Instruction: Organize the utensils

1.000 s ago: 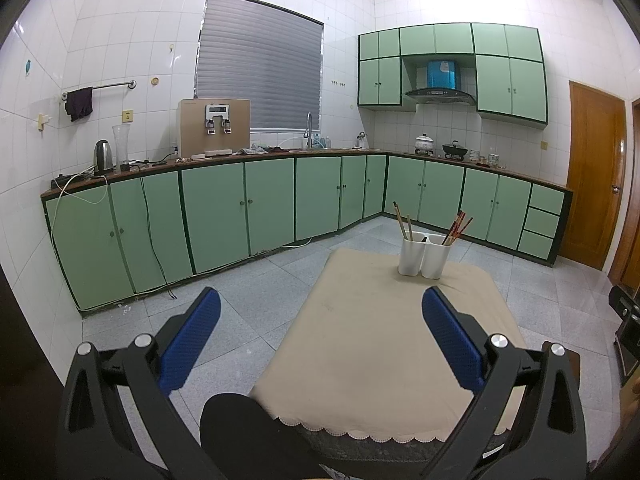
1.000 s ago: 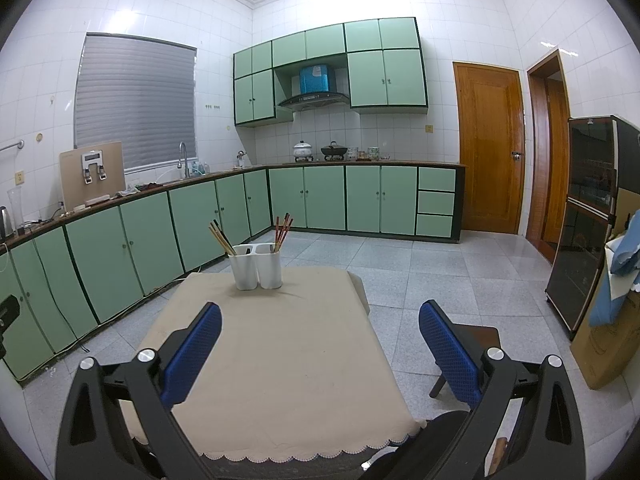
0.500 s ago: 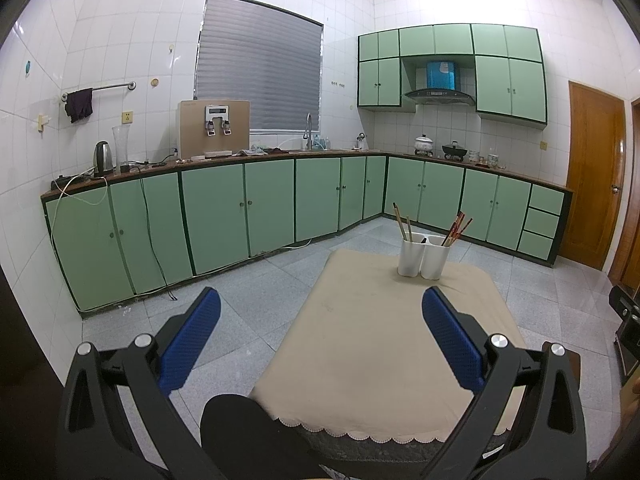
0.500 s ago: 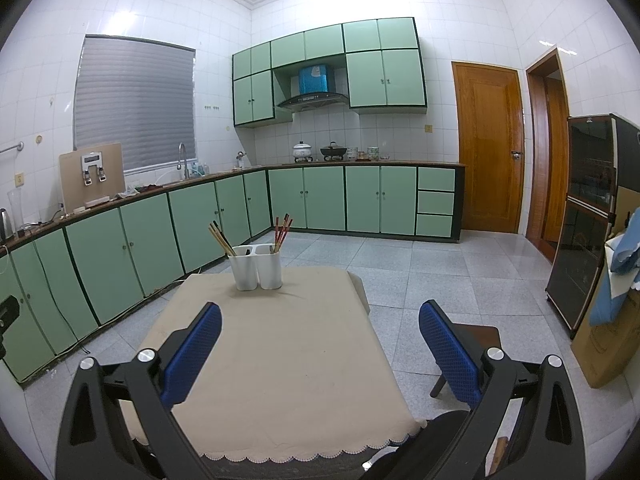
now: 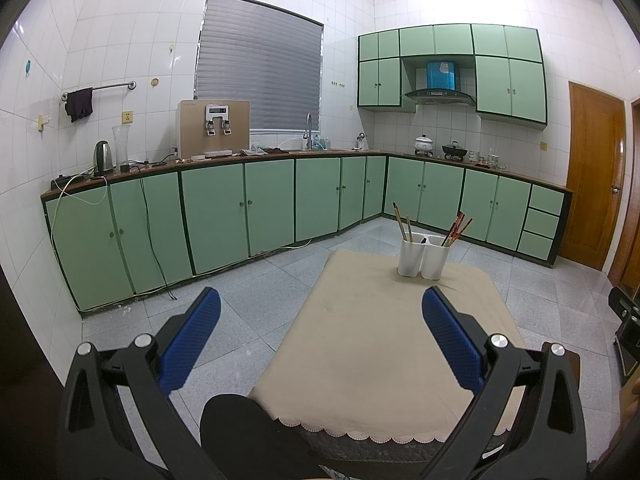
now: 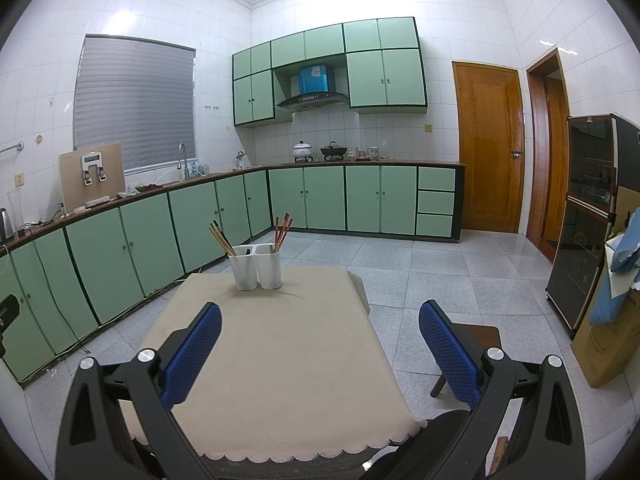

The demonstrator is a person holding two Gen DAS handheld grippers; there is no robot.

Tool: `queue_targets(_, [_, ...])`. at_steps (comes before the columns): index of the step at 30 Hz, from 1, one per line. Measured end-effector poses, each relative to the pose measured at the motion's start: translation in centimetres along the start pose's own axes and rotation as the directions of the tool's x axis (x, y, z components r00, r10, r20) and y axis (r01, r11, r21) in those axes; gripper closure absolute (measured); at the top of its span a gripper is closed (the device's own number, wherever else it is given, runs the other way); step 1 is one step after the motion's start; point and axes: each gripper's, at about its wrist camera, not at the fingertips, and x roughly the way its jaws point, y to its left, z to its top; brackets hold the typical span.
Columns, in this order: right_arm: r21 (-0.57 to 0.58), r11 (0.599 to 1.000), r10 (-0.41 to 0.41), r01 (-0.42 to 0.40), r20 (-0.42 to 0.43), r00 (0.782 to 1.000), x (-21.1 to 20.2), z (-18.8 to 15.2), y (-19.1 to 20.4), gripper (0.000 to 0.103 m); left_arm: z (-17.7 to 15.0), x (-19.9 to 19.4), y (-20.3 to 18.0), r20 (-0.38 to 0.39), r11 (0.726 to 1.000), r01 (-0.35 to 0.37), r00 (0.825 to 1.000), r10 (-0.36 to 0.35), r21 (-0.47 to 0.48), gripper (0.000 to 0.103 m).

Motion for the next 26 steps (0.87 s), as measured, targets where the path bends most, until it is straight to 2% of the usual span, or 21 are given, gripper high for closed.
queue_targets(26, [-0.003,1.000,0.005,-0.005,-0.004,1.000,0.05,-0.49,0.11,0.006,0.27,0.09,0.00,-0.001,1.000,0.003,1.000,-0.003,-0.001,0.005])
